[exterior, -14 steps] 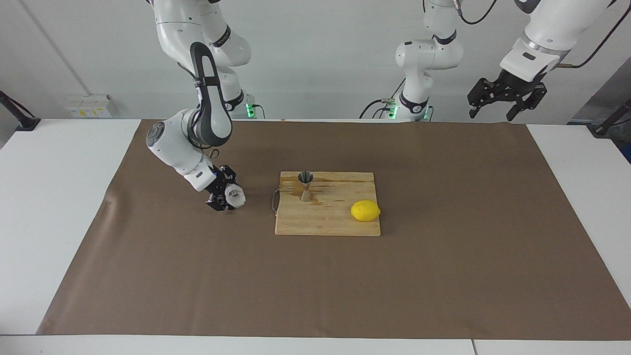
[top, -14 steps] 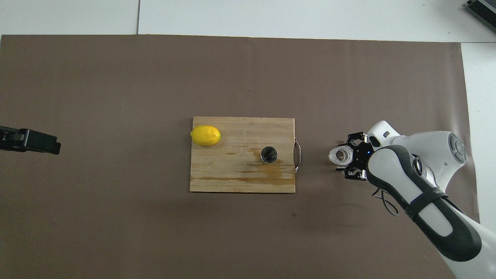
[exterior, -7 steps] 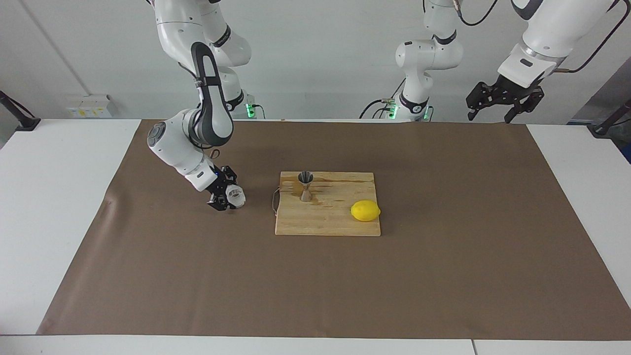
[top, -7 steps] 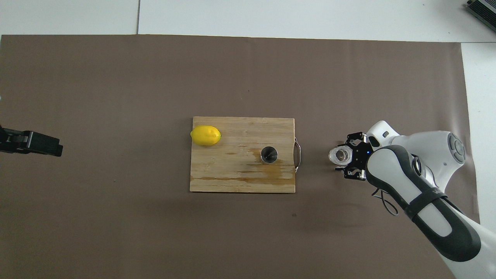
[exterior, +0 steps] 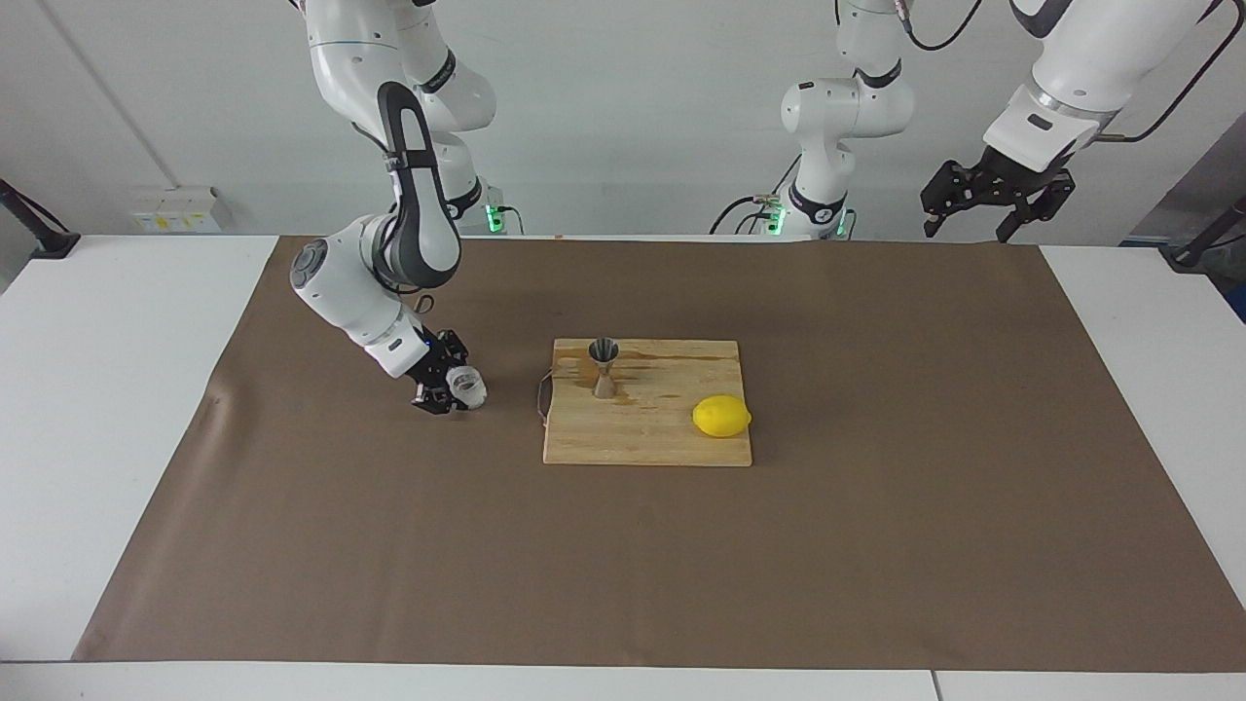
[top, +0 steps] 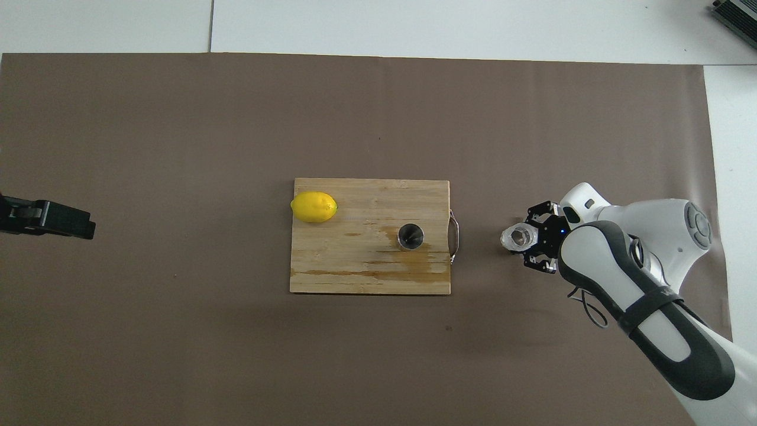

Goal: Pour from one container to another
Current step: 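Lift the white cup with the right gripper over the metal cup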

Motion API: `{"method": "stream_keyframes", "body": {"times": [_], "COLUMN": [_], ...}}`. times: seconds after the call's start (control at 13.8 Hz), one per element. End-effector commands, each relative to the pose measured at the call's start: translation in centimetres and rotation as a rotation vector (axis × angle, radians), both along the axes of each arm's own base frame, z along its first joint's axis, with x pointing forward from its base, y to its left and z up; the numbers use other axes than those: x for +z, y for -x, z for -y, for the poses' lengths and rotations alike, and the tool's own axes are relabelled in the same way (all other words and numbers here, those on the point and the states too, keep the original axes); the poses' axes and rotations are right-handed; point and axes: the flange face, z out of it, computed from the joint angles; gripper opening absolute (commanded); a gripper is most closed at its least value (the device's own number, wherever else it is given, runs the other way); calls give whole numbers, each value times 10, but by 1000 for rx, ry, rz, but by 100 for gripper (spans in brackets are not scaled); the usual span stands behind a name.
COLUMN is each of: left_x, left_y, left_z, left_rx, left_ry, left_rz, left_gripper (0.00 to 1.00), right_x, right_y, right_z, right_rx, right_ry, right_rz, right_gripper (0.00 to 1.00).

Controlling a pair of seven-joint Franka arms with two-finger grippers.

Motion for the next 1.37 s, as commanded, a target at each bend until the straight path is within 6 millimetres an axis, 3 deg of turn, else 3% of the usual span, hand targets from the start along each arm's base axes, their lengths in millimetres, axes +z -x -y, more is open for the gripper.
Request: {"method": "stream_keyframes", "body": {"times": [0.0,0.14,0.36,0.65,1.3], "left_x": [1,1,1,1,-11], "left_y": [9,9,9,9,3], "left_z": [-4,-4,-4,-4,-4], "left_rx": [13,13,13,15,20], "left_ry": [-8,-10,-8,-10,-8], "left_rz": [-2,-2,-2,1,-10], "left_gripper": [100,100,100,100,100], "right_x": [21,31,62,75,131], "right_y": [-9,-13,-20,-25,-35], "right_z": [-11,-22,-48,-57,-145], "right_rx": [-6,-16,-7,-19,31], "right_ry": [-22,-26,-29,-34,131], "right_rz": [48,57,103,114,92], "right_gripper": [27,27,27,26,26]}}
